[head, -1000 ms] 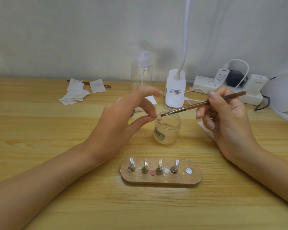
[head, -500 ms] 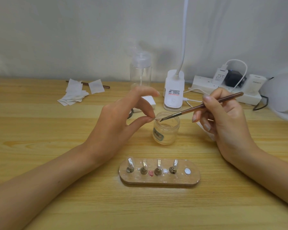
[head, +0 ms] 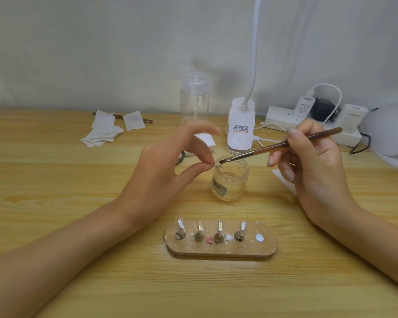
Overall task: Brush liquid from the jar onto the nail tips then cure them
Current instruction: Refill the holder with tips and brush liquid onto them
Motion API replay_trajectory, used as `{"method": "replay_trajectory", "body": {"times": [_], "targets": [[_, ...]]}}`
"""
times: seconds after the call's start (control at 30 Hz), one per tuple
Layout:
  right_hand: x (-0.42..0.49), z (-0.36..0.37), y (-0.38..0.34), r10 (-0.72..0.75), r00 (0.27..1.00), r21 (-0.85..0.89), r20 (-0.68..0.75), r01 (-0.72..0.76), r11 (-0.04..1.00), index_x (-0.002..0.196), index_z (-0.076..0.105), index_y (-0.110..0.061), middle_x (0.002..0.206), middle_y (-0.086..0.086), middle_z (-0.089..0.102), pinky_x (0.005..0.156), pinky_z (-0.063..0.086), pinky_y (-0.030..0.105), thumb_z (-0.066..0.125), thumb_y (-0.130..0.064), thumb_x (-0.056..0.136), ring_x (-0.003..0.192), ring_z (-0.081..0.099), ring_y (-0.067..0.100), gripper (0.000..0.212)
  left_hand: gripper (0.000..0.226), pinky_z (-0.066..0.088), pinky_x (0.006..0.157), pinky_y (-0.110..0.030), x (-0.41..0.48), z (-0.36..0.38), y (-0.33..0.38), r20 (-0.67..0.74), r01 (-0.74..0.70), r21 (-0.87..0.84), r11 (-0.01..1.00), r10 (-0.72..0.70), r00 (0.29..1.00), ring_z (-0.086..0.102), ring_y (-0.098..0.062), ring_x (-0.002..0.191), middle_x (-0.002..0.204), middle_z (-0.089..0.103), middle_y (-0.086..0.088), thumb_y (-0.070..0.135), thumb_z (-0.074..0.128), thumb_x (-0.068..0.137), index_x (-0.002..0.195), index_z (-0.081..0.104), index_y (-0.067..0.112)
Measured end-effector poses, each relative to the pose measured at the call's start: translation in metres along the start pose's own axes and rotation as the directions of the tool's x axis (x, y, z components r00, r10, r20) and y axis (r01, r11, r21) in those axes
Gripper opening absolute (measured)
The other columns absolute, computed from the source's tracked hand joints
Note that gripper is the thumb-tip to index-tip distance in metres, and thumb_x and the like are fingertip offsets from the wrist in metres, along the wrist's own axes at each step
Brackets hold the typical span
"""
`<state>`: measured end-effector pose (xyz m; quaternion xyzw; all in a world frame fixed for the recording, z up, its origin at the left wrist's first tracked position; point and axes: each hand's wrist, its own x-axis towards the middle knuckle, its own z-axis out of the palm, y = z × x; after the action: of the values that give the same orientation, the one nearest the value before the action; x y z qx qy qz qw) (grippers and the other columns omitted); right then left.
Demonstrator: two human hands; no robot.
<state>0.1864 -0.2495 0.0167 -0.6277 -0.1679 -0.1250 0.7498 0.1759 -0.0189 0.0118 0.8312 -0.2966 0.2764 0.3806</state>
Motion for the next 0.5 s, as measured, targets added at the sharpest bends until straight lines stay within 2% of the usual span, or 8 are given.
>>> {"method": "replay_trajectory", "body": {"times": [0.1, 0.23, 0.37, 0.5], "targets": [[-0.0005, 0.0012, -0.0001, 0.02, 1.0, -0.024, 0.007, -0.02, 1.0, 0.074, 0.05, -0.025, 0.063, 0.009, 0.066, 0.041, 0.03, 0.018, 0.057, -0.029, 0.096, 0.04, 0.04, 0.012, 0.023, 0.048, 0.037, 0.073, -0.004, -0.0003, -0.0005, 0.0004, -0.001, 0.017, -0.018, 1.0, -0.017, 1.0, 0.057, 0.013, 0.083, 0.086, 0.069, 0.02, 0.004, 0.077, 0.085, 0.122, 0.053, 0.024], [-0.0004, -0.0005, -0.0011, 0.016, 0.999, -0.049, -0.037, -0.017, 0.999, 0.077, 0.045, -0.02, 0.061, 0.007, 0.065, 0.039, 0.028, 0.017, 0.058, -0.031, 0.094, 0.04, 0.039, 0.012, 0.024, 0.049, 0.037, 0.071, -0.006, -0.0012, -0.0003, 0.0016, -0.007, 0.047, -0.045, 0.998, -0.047, 0.999, 0.059, 0.011, 0.082, 0.084, 0.07, 0.02, 0.005, 0.078, 0.084, 0.121, 0.052, 0.025], [-0.0008, 0.0006, -0.0016, -0.025, 0.999, -0.018, 0.025, 0.025, 1.0, 0.075, 0.051, -0.026, 0.062, 0.007, 0.067, 0.041, 0.033, 0.017, 0.054, -0.027, 0.096, 0.044, 0.044, 0.014, 0.022, 0.047, 0.037, 0.069, -0.009, -0.0012, -0.0004, 0.002, -0.005, 0.058, -0.062, 0.996, -0.058, 0.998, 0.061, 0.006, 0.082, 0.084, 0.07, 0.018, 0.004, 0.079, 0.084, 0.121, 0.055, 0.02], [-0.0006, 0.0001, -0.0001, -0.01, 1.0, -0.039, 0.007, 0.011, 0.999, 0.074, 0.051, -0.024, 0.062, 0.01, 0.066, 0.042, 0.034, 0.017, 0.057, -0.028, 0.094, 0.042, 0.043, 0.013, 0.022, 0.047, 0.038, 0.068, -0.011, -0.0012, -0.0008, 0.0027, 0.0, 0.076, -0.081, 0.994, -0.076, 0.997, 0.062, 0.002, 0.082, 0.084, 0.071, 0.016, 0.004, 0.079, 0.084, 0.122, 0.055, 0.018]]}}
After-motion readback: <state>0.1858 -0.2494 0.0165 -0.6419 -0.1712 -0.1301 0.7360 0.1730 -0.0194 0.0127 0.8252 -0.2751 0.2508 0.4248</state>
